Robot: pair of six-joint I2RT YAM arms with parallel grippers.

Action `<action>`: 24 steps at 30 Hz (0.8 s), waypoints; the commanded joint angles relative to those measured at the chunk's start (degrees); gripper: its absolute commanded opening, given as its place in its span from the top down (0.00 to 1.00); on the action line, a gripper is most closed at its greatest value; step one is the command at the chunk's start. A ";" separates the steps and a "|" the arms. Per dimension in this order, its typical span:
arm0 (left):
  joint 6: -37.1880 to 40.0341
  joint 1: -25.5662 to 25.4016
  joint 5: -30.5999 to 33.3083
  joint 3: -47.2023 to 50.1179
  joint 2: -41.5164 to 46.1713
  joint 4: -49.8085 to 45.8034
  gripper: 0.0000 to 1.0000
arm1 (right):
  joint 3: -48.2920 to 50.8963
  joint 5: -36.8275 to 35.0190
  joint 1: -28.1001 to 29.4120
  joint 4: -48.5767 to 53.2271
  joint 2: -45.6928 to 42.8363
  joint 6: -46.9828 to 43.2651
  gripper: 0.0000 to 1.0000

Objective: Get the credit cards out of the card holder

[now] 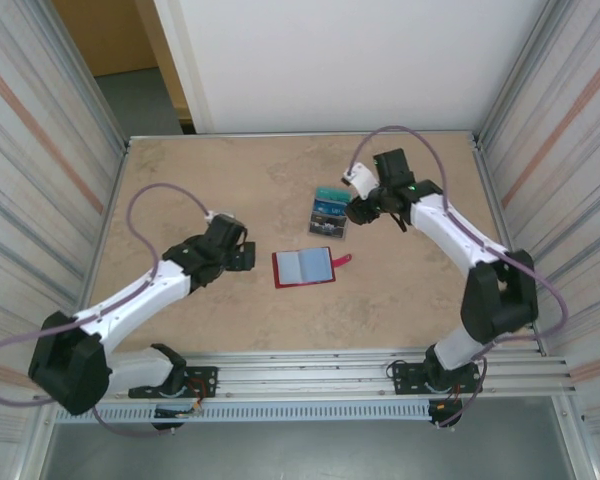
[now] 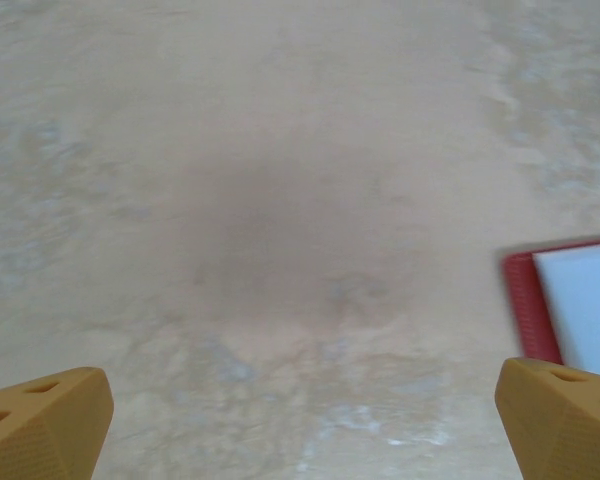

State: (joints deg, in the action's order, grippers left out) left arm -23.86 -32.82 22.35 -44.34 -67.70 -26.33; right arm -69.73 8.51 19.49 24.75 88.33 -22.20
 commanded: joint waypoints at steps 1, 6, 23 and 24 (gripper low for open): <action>3.71 1.93 4.52 3.68 4.80 4.06 0.01 | 6.81 -4.44 -3.07 -7.92 -7.09 11.19 0.33; 8.23 2.50 10.03 7.17 8.81 8.06 0.01 | 15.94 -8.27 -6.91 -13.09 -15.18 17.06 0.04; 16.39 18.22 5.40 21.89 19.13 34.03 0.01 | 32.05 -19.22 -11.75 -25.72 -28.66 23.86 0.01; 16.82 19.27 4.46 22.68 19.36 35.64 0.01 | 33.19 -19.32 -11.84 -26.96 -29.11 23.65 0.01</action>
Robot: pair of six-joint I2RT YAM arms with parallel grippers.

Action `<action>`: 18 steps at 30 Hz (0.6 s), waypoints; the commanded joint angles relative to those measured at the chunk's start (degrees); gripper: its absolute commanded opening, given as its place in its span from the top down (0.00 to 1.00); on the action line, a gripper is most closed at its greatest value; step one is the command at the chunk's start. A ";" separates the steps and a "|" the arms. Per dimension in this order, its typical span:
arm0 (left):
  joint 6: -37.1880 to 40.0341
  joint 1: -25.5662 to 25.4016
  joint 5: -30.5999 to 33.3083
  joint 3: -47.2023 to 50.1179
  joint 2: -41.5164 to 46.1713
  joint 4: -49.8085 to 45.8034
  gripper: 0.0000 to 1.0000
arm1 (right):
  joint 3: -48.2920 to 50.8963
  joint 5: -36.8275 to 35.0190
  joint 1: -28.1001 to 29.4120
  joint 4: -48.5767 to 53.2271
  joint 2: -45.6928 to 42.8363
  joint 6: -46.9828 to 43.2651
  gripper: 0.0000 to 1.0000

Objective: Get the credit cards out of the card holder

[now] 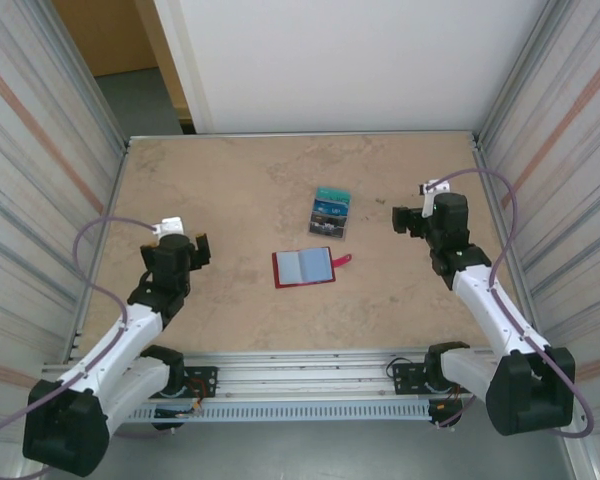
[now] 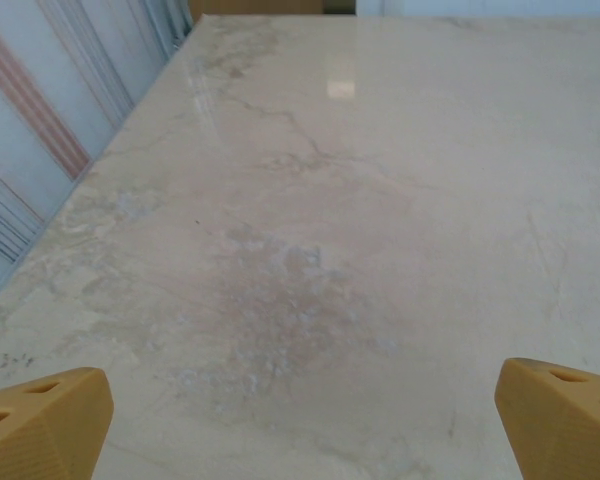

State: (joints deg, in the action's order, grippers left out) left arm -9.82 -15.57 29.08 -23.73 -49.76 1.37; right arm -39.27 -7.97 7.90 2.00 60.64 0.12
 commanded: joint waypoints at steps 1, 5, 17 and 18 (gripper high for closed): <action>3.30 3.30 -3.48 3.04 1.63 9.94 0.01 | 4.02 -3.00 -0.25 -5.64 -1.95 1.13 0.01; 5.37 7.46 -6.79 7.61 1.36 20.18 0.01 | 6.44 -4.78 -0.92 -7.30 -3.22 2.83 0.01; 11.57 13.64 -18.35 11.40 -14.19 45.01 0.01 | 15.40 -1.54 -2.31 -16.84 -11.75 -1.85 0.01; 11.02 13.96 -19.36 10.83 -15.56 45.48 0.01 | 16.26 -1.68 -2.47 -17.27 -12.53 -2.19 0.01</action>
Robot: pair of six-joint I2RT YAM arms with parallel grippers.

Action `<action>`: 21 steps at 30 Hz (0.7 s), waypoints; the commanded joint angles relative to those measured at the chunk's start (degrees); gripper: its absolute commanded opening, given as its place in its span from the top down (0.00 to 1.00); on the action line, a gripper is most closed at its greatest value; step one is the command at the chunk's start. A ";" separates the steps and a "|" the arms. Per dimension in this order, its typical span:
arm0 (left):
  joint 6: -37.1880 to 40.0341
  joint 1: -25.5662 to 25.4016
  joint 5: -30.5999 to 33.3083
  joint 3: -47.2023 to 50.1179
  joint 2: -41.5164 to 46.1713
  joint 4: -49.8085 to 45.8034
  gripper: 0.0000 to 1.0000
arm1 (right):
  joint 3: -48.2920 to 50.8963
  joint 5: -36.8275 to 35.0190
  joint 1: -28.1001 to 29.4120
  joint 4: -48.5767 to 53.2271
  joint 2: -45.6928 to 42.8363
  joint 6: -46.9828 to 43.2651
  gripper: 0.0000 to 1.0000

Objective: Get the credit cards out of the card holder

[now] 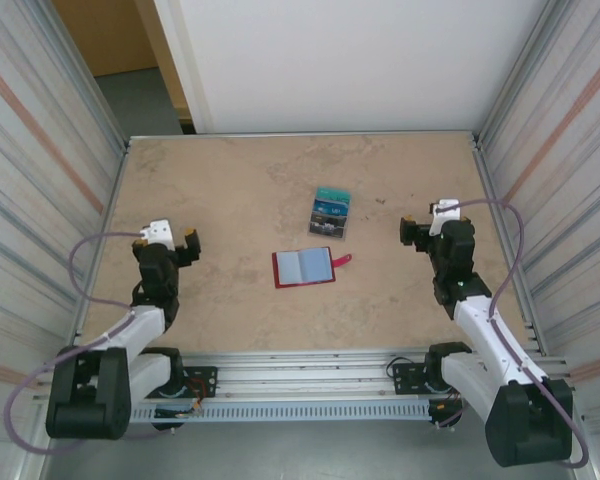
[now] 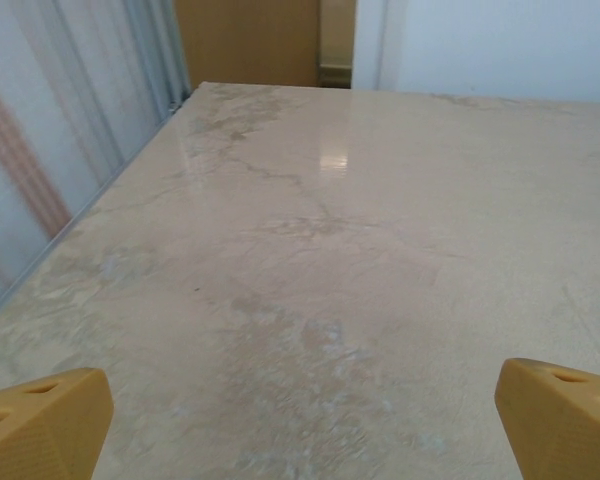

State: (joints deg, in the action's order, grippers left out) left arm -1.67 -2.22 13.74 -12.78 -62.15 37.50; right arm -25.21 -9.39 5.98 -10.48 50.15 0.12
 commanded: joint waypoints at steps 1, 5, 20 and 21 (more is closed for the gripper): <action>2.74 0.95 -6.47 -0.63 -4.68 9.82 0.01 | 3.03 -0.28 -0.83 -5.42 -2.92 -2.45 0.01; 3.72 0.86 -9.67 -0.41 -10.33 15.02 0.01 | 6.50 -0.77 -1.90 -8.35 -5.72 -3.56 0.01; 7.04 0.37 -15.21 -7.69 -25.21 15.31 0.01 | 13.68 1.71 -4.29 -21.00 -6.13 0.51 0.01; 4.50 2.02 -14.59 -11.08 -25.00 8.11 0.01 | 14.63 2.75 -4.69 -23.35 -5.23 0.31 0.01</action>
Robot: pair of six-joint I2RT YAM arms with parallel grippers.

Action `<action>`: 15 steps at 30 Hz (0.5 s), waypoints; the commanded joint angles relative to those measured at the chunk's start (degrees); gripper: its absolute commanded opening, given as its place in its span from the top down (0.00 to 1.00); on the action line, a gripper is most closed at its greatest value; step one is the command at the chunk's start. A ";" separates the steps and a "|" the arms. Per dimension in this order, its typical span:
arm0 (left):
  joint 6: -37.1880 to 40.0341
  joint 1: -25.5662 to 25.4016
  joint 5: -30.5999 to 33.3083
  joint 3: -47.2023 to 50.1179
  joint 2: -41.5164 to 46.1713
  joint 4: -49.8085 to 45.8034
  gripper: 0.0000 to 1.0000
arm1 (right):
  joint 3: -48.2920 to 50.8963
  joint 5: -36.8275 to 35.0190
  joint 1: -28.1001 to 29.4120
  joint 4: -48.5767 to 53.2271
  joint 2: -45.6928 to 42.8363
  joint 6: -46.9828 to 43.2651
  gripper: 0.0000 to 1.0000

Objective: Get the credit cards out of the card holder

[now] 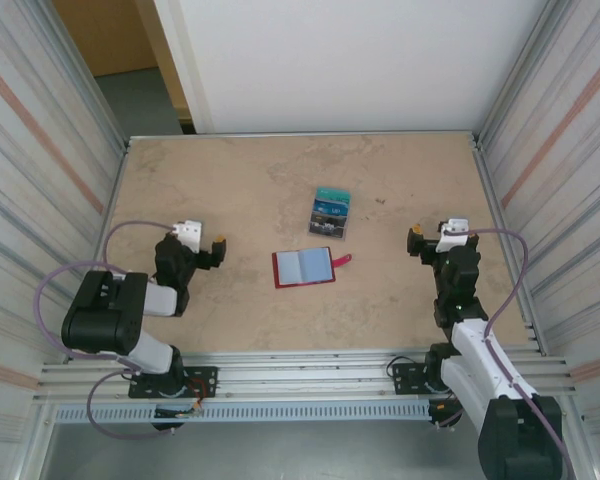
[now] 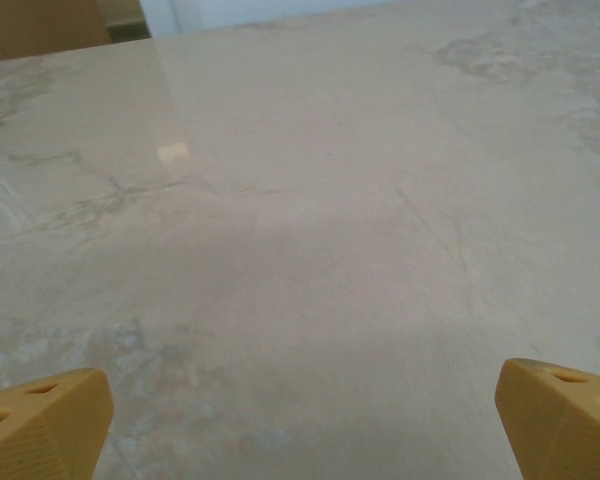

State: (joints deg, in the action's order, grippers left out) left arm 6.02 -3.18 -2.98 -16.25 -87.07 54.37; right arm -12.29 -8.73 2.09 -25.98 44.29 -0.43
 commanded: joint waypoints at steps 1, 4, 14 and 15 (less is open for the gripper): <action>-2.94 3.19 0.56 -7.00 0.94 -9.19 0.01 | 2.25 3.26 -1.22 -9.75 1.77 0.85 0.01; -3.11 3.13 1.12 -6.82 0.64 -8.30 0.01 | 4.03 7.16 -2.34 -16.33 6.30 1.02 0.01; -2.56 2.34 2.16 -7.03 0.61 -8.69 0.01 | 1.99 13.77 -3.36 -32.90 31.67 1.85 0.01; -2.44 2.31 2.27 -7.04 0.46 -8.56 0.01 | 1.91 14.21 -3.51 -34.88 34.24 1.92 0.01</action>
State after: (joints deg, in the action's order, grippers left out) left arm 3.79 -0.38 -1.69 -22.83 -87.07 46.19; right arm -8.75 2.83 -0.80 -52.45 74.26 -0.03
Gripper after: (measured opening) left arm 0.987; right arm 0.986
